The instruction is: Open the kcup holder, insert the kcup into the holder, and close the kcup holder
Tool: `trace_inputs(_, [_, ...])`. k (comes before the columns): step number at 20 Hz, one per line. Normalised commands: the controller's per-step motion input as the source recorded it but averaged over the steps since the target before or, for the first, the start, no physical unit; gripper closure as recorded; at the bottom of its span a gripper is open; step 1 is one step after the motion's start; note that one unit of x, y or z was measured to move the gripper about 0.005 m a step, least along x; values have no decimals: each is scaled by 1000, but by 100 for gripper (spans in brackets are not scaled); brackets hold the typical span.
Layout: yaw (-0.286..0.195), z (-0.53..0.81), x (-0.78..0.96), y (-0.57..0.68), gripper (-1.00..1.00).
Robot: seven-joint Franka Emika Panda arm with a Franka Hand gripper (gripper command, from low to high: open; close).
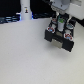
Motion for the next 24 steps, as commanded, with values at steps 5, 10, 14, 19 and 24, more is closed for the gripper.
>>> trace_inputs(5, [10, -220, 55, 70, 100])
trace_inputs(10, [35, -19, 91, 152, -100])
trace_inputs(14, [61, 216, 98, 129, -100])
trace_inputs(19, [93, 347, 151, 35, -100])
trace_inputs(24, [104, 505, 297, -187, -100])
